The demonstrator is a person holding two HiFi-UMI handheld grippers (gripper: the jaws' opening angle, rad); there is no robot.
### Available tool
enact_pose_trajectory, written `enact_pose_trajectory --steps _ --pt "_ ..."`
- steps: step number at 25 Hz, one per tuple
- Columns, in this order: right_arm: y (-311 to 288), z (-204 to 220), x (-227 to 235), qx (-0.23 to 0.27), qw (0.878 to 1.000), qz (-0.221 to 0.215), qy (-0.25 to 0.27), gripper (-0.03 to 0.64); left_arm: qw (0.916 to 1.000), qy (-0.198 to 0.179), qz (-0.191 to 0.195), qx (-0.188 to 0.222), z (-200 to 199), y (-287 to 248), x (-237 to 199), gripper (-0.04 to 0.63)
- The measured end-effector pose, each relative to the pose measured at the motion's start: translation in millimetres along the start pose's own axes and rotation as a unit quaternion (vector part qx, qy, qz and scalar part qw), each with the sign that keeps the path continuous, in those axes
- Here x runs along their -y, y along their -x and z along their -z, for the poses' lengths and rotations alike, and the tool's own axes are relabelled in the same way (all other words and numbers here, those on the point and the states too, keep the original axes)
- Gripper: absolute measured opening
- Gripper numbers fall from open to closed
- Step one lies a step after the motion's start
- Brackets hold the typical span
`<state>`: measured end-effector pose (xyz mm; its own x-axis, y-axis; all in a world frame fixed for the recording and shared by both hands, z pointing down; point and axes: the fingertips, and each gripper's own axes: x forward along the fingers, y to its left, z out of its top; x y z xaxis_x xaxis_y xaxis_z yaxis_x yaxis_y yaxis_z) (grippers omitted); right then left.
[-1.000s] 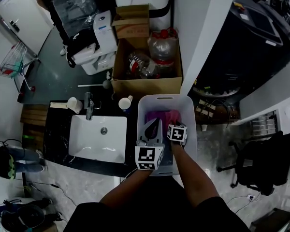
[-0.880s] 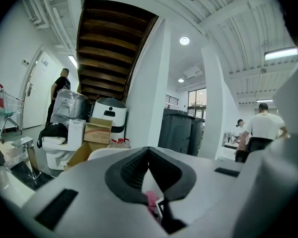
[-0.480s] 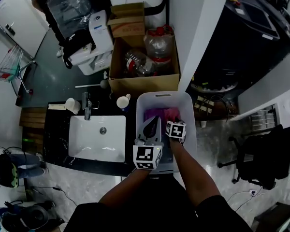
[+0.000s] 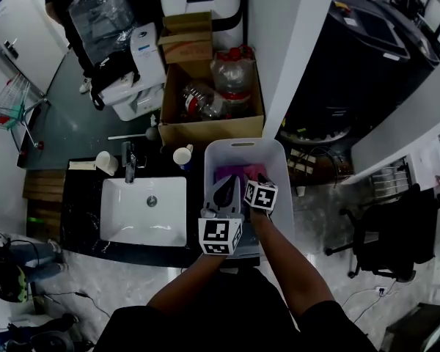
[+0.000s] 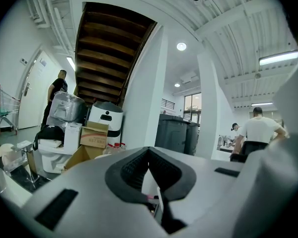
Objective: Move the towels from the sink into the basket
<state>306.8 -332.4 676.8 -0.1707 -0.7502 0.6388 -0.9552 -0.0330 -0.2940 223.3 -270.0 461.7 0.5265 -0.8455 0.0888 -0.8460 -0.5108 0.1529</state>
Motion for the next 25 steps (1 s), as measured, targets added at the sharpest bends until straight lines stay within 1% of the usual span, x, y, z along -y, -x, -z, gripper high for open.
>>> enact_pose_trajectory --steps 5,7,9,11,13,16,19,21,23,25 --pt "37 -31 -40 0.047 0.998 -0.043 -0.021 0.233 1.0000 0.008 0.001 -0.001 -3 15 1 0.003" --pt "56 -43 -53 0.070 0.996 -0.051 -0.025 0.233 1.0000 0.007 0.003 0.005 -9 24 -1 0.003" --pt "74 -54 -64 0.099 0.994 -0.047 0.005 0.233 0.9999 0.006 0.008 0.010 -13 31 -3 0.003" --pt "92 -62 -70 0.129 0.989 -0.030 0.059 0.230 0.9999 0.005 0.012 0.012 -16 38 -6 0.003" --pt "107 -65 -77 0.150 0.983 -0.018 0.101 0.218 0.9998 0.003 0.016 0.014 -19 47 -8 0.003" --pt "128 -65 -87 0.173 0.976 -0.008 0.135 0.209 0.9993 -0.007 0.029 0.021 -24 58 -12 0.003" --pt "150 -65 -95 0.194 0.971 -0.002 0.140 0.181 0.9988 -0.010 0.040 0.026 -28 70 -16 0.003" --pt "165 -66 -99 0.207 0.970 -0.002 0.131 0.175 0.9985 -0.003 0.047 0.027 -30 79 -19 0.003" --pt "182 -67 -103 0.222 0.968 -0.001 0.120 0.173 0.9976 -0.005 0.061 0.031 -35 90 -19 0.003" --pt "201 -72 -109 0.242 0.963 0.000 0.115 0.133 0.9960 -0.011 0.080 0.039 -42 99 -18 0.003"
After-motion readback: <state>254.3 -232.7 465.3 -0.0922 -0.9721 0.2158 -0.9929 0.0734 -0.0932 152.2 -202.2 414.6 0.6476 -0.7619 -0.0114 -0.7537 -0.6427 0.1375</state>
